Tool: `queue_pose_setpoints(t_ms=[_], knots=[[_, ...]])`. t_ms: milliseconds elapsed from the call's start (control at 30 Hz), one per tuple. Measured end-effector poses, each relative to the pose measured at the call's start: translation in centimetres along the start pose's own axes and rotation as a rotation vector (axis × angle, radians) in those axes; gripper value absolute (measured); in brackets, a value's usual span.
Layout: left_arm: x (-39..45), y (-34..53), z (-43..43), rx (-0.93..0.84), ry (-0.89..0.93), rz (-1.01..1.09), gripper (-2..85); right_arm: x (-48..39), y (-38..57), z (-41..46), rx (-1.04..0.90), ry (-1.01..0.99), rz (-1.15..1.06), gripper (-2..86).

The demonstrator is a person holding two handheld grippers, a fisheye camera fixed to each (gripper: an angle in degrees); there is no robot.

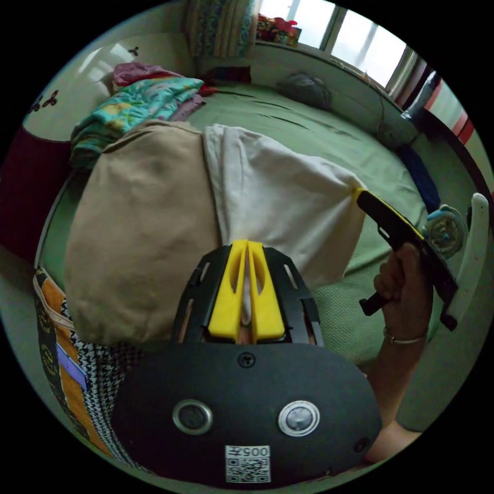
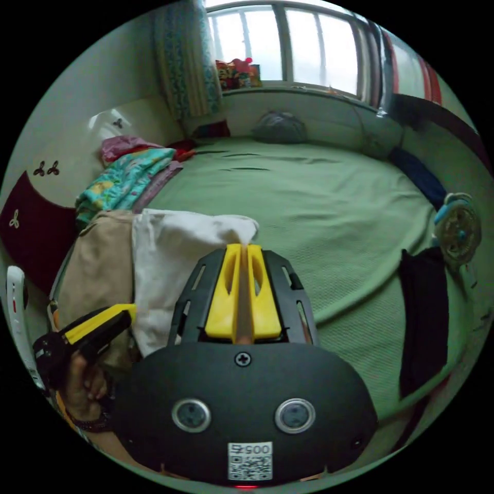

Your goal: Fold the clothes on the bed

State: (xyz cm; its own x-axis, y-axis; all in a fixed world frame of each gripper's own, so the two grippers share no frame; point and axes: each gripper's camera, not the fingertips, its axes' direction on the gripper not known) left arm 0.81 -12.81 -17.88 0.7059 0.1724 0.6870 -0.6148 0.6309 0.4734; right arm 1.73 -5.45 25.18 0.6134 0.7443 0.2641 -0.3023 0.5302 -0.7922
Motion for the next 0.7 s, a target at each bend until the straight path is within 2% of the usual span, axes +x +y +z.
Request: queue_pose_setpoints(t_ms=[167, 367, 567, 700], knots=[[6.0, -1.2, 1.9, -0.024, -0.046, 0.090, -0.5, 6.4, 0.5, 1.4, -0.113, 0.238, 0.047, 4.0], [11.0, -1.9, 3.3, -0.028, -0.086, 0.138, -0.5, 9.8, 1.7, 0.8, -0.201, 0.030, 0.002, 6.4], [13.7, -2.6, 4.7, -0.053, -0.050, 0.106, -0.5, 8.8, 4.0, 1.2, -0.274, 0.052, -0.122, 6.1], [16.2, -2.8, 5.4, -0.069, -0.059, 0.131, -0.6, 9.5, 6.3, 0.6, -0.292, 0.038, -0.099, 4.2]])
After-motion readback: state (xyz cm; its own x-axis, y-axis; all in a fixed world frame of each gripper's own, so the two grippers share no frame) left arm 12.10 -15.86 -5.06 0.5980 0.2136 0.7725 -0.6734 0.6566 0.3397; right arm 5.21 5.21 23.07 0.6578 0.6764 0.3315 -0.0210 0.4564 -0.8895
